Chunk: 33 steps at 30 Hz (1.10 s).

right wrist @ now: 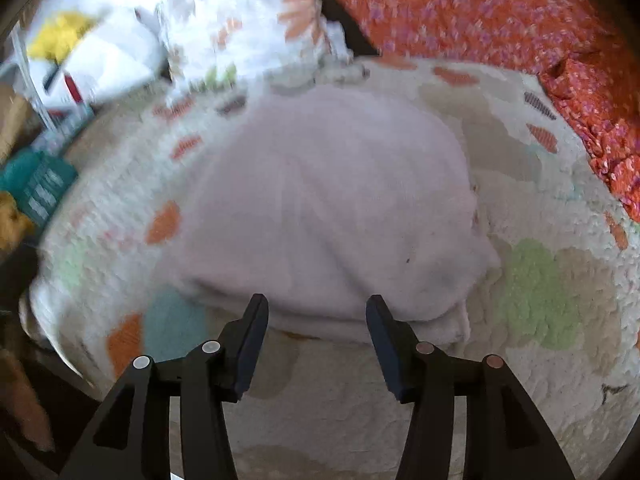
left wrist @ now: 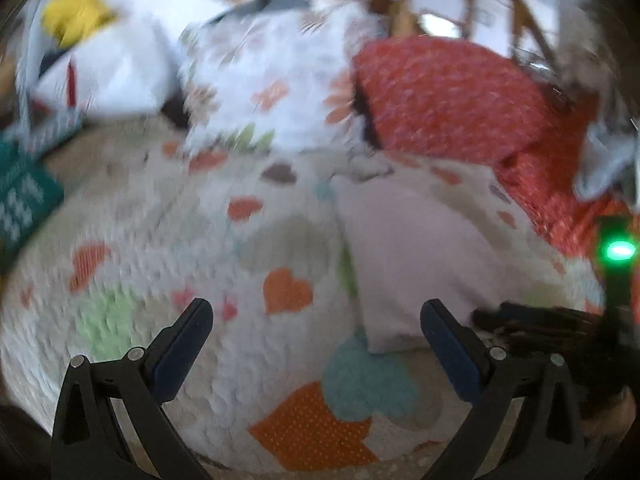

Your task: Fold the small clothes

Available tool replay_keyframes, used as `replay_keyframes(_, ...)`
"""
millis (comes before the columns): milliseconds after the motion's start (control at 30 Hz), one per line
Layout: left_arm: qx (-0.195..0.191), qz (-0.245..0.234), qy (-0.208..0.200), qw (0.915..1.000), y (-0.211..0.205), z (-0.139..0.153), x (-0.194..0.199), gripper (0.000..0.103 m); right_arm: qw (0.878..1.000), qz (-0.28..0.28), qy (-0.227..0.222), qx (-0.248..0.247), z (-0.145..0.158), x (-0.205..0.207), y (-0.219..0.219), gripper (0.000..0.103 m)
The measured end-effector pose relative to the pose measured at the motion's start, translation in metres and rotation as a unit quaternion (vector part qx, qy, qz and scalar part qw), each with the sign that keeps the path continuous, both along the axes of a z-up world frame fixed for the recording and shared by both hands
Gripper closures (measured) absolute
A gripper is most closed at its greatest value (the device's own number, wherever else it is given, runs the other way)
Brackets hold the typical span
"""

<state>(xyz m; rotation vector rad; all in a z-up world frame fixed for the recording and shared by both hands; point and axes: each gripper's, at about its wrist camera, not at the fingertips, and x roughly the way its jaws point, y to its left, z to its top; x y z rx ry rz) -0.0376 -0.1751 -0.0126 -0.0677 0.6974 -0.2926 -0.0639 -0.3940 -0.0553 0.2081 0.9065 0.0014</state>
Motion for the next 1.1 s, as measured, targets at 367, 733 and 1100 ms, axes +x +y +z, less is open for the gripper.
replay_keyframes(367, 0.01, 0.068, 0.036, 0.997, 0.013, -0.019, 0.018, 0.0, 0.999, -0.006, -0.011, -0.04, -0.004, 0.049, 0.026, 0.047)
replay_keyframes(733, 0.051, 0.052, 0.025, 0.997, -0.004, -0.021, 0.016, 0.0, 0.997, 0.036, 0.033, -0.064, -0.024, 0.025, 0.041, 0.046)
replay_keyframes(1100, 0.083, 0.027, 0.035, 0.9956, -0.023, -0.033, 0.016, 0.0, 0.999, -0.001, 0.0, -0.047, -0.004, -0.009, 0.001, 0.042)
